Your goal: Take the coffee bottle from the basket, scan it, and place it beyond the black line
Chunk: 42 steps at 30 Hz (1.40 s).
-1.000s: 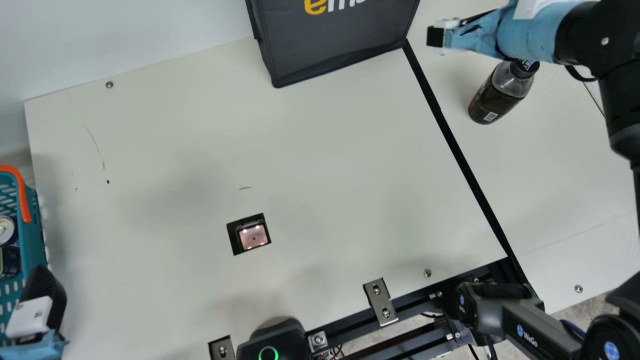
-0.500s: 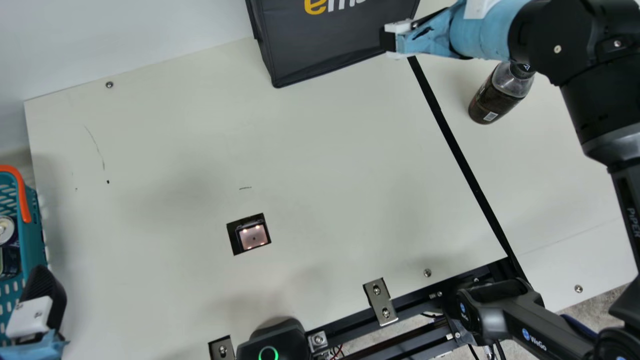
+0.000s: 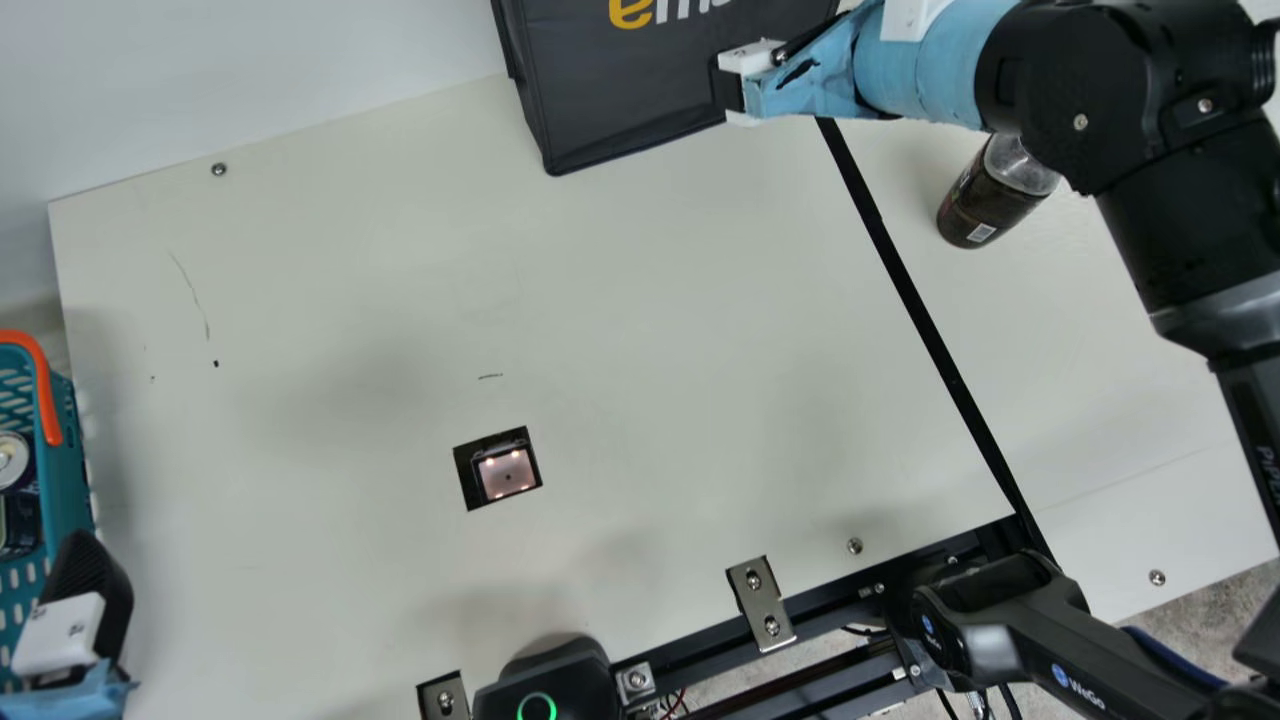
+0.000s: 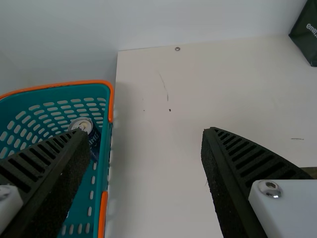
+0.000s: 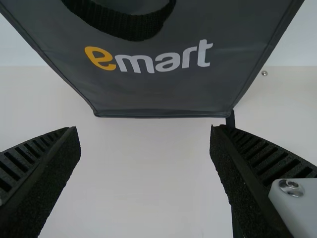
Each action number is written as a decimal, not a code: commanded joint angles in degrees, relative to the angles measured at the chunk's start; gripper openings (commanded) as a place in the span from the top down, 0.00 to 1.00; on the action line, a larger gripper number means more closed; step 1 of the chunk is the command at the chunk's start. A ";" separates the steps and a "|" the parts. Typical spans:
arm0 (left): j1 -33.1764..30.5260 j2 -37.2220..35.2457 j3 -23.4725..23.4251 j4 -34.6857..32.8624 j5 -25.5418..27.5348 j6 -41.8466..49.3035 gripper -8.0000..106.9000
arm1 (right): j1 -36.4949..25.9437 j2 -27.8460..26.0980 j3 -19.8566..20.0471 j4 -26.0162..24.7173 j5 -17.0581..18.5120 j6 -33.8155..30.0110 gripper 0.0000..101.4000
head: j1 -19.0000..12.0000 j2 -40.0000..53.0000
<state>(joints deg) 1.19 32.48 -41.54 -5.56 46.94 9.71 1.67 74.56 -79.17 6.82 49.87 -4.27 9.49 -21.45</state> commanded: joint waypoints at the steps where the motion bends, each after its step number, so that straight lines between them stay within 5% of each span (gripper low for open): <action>1: 0.00 0.00 0.00 0.00 0.00 0.00 0.15 | 0.24 -0.28 -0.16 -0.23 0.02 0.13 0.10 | -1.57 -0.13; 15: 0.00 0.00 0.00 0.00 0.00 0.00 0.15 | 1.35 -1.98 -3.62 -1.77 1.11 -0.05 0.10 | -1.57 -0.13; 42: -2.76 10.69 -27.05 4.03 22.27 -6.98 0.15 | -0.78 -29.00 8.15 -7.03 17.82 1.82 0.10 | -1.57 35.92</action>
<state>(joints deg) -1.45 42.79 -66.94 -1.60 67.90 2.87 0.94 47.12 -71.33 0.00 67.02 -2.43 9.49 10.37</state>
